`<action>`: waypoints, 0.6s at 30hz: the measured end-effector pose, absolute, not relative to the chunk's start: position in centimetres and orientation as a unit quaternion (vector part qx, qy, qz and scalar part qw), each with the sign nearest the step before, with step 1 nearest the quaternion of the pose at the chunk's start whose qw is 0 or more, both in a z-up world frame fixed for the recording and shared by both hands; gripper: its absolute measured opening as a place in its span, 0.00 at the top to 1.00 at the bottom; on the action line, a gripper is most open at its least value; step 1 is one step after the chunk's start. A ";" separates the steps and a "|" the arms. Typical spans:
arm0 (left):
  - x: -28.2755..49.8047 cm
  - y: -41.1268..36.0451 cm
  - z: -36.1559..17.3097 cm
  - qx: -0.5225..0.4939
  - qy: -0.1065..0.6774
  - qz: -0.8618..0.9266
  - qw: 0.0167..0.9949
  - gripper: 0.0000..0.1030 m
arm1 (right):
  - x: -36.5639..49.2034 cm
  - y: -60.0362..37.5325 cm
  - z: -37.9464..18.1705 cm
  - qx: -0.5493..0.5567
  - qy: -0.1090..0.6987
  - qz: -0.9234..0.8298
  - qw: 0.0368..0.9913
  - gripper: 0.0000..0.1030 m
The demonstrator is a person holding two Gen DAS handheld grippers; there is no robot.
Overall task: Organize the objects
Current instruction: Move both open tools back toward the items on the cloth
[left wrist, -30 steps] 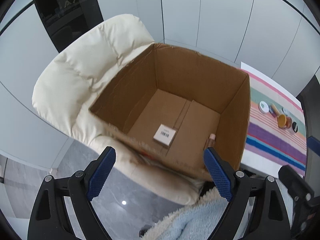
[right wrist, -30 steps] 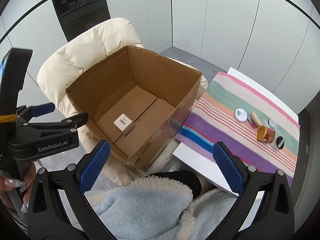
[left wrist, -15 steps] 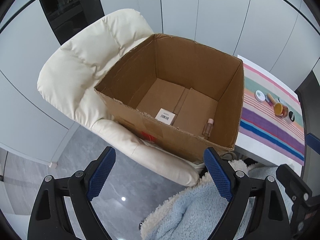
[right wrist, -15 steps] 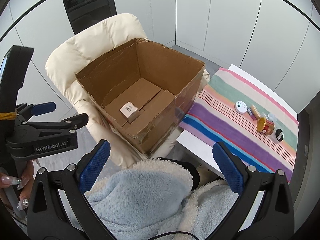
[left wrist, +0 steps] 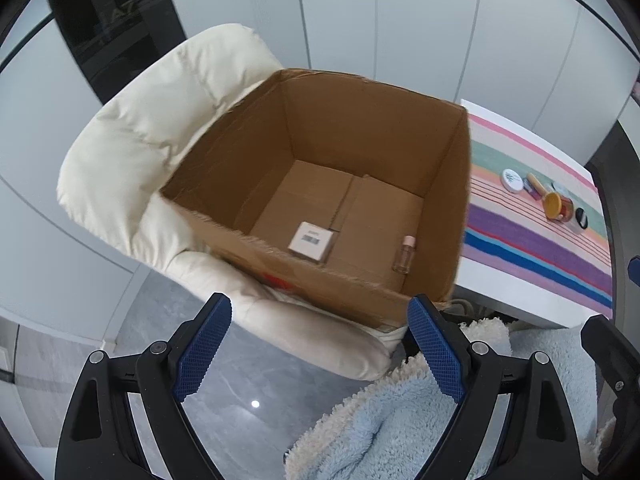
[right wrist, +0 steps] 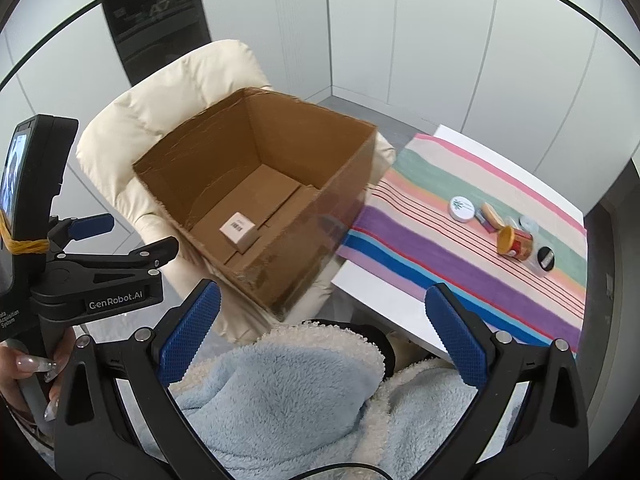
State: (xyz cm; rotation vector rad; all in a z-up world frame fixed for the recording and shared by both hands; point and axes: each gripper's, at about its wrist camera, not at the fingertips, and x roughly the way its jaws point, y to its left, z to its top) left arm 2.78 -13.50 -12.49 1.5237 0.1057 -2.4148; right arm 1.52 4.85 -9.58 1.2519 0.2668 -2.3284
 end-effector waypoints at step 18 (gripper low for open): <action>-3.2 -1.2 -11.2 0.499 -0.020 -0.866 0.030 0.12 | -1.2 18.3 -10.1 0.460 0.028 -0.880 0.117 0.00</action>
